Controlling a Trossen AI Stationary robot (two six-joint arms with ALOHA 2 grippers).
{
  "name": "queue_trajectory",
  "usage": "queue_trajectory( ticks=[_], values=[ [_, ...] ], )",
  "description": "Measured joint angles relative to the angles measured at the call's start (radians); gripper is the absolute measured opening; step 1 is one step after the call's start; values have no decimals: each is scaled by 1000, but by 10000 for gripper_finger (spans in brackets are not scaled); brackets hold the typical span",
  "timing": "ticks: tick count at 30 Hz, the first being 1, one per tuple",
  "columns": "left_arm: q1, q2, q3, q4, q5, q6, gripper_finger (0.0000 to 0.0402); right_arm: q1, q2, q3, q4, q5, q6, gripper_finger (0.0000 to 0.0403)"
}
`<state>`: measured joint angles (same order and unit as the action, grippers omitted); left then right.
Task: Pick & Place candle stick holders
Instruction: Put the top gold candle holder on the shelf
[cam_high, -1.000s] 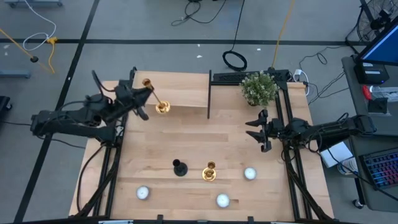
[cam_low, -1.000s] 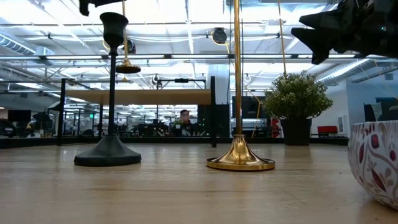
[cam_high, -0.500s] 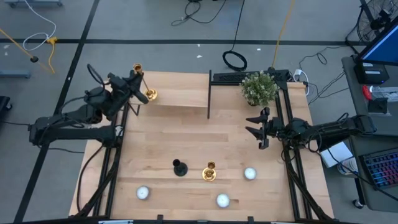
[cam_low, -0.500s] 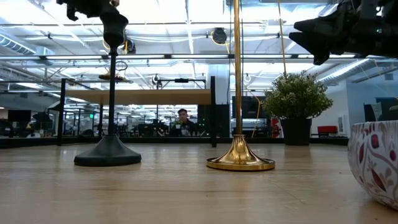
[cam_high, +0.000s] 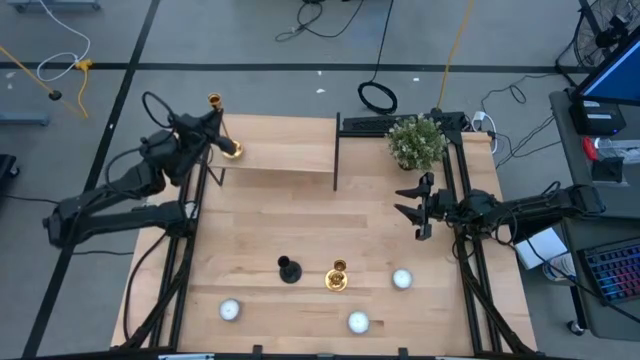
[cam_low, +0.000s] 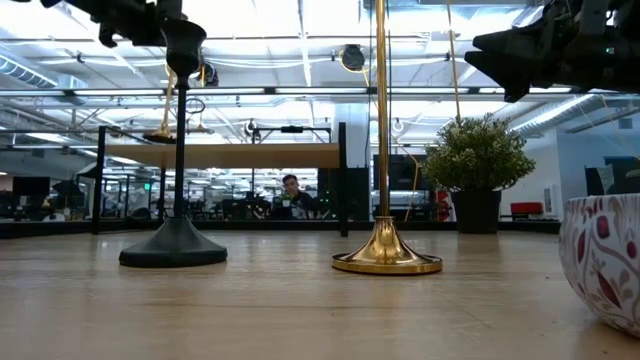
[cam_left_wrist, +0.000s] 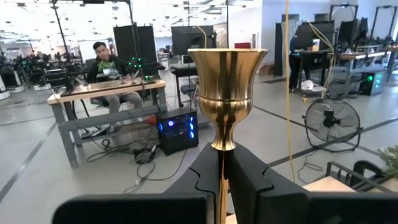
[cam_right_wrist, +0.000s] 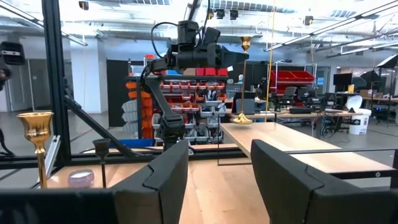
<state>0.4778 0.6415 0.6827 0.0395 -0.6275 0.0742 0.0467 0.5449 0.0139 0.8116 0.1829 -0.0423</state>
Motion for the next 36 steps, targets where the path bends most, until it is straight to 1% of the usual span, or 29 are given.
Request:
queue_trajectory(
  ticks=[4, 8, 12, 17, 20, 25, 28, 30, 36],
  values=[
    [52, 15, 0, 0, 17, -9, 28, 0, 0, 0, 0, 0, -3, 171],
    [103, 51, 0, 2, 50, -26, 16, 0, 0, 0, 0, 0, -4, 171],
    [152, 94, 2, 28, 77, -34, 15, 0, 0, 0, 0, 0, -4, 171],
    [206, 124, 4, 48, 82, -52, 36, 0, 0, 0, 0, 0, -4, 171],
    [229, 125, 3, 41, 81, -53, 41, 0, 0, 0, 0, -1, -4, 171],
    [257, 126, 3, 40, 87, -40, 24, 0, 0, 0, 0, -1, -4, 171],
    [267, 125, 3, 39, 136, -31, 22, 0, 0, 0, -1, -1, -4, 171],
    [270, 125, 2, 40, 154, -33, 32, 0, 0, 0, 0, -1, -4, 171],
    [269, 126, 1, 31, 158, -36, 77, 0, 0, 0, -1, -1, -4, 171]
  ],
)
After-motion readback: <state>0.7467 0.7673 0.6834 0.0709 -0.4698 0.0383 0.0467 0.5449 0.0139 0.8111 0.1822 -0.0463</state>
